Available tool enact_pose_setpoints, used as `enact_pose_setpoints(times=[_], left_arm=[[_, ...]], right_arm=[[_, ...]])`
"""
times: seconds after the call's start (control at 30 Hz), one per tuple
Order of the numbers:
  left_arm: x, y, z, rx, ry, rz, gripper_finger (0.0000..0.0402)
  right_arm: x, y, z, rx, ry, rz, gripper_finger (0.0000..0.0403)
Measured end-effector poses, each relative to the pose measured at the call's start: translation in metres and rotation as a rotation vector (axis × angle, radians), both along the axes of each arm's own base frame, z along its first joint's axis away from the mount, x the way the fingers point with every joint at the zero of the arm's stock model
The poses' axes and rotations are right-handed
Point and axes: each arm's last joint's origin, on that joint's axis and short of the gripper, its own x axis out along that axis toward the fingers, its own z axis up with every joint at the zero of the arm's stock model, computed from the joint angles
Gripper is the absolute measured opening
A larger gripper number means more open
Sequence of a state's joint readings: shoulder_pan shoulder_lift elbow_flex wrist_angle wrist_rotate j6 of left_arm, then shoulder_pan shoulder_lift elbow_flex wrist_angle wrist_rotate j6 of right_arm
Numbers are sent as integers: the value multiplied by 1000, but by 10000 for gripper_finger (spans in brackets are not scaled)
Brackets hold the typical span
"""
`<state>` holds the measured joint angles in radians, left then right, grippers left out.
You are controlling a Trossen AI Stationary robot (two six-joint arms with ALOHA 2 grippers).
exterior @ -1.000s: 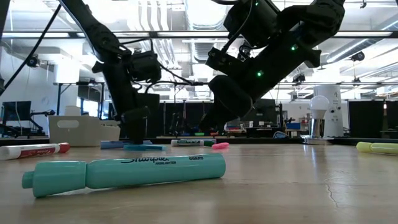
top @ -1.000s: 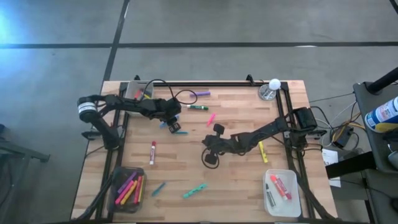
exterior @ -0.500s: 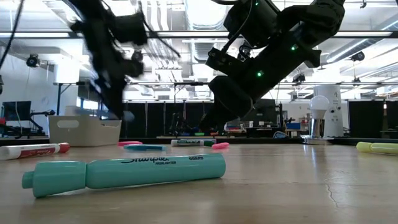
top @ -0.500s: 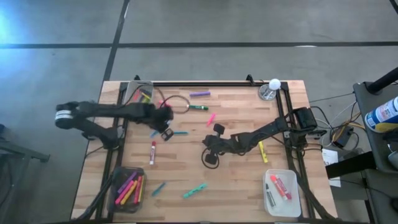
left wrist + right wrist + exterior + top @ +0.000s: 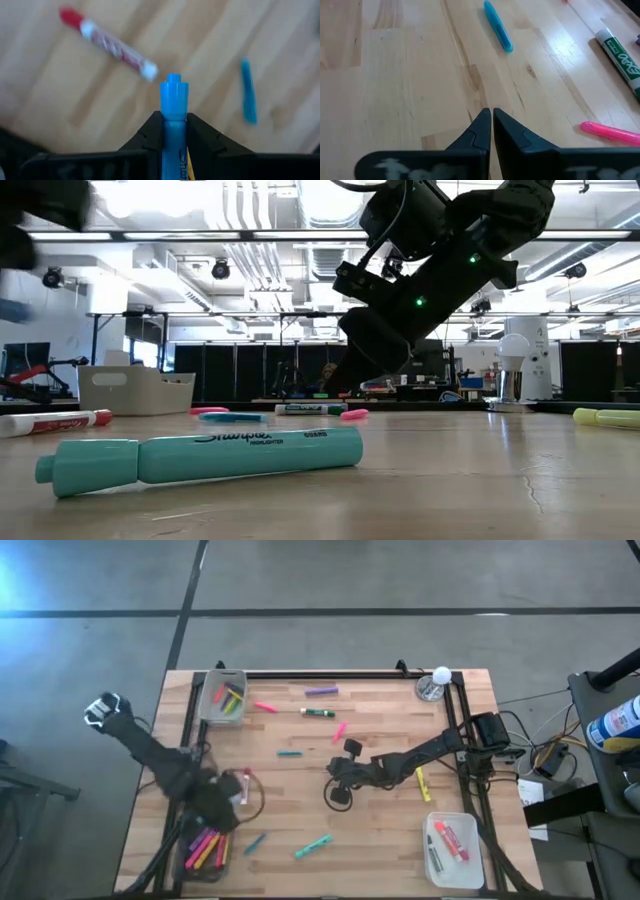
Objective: Pick & Place Markers
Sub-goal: Put the blue marker pen into the black bin, then put the bottom blue pen into the gray bin
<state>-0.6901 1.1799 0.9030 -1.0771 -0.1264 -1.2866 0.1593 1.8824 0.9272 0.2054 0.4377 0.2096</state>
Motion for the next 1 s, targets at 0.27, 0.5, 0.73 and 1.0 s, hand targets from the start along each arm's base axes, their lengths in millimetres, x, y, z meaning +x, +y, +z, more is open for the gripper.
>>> enact_pose_setpoints(times=[0.27,0.5,0.73,1.0], left_arm=[[-27,-50,4,-62,62,17,56],[-27,-77,-12,-111,83,56,66],[-24,-82,-23,-77,139,58,102],[-25,-82,-20,-49,173,-8,120]], right_arm=[[0,0,0,0,0,0,13],[-1,0,-2,8,18,-10,13],[-2,0,-2,10,17,-10,13],[-2,0,-2,9,20,-10,13]])
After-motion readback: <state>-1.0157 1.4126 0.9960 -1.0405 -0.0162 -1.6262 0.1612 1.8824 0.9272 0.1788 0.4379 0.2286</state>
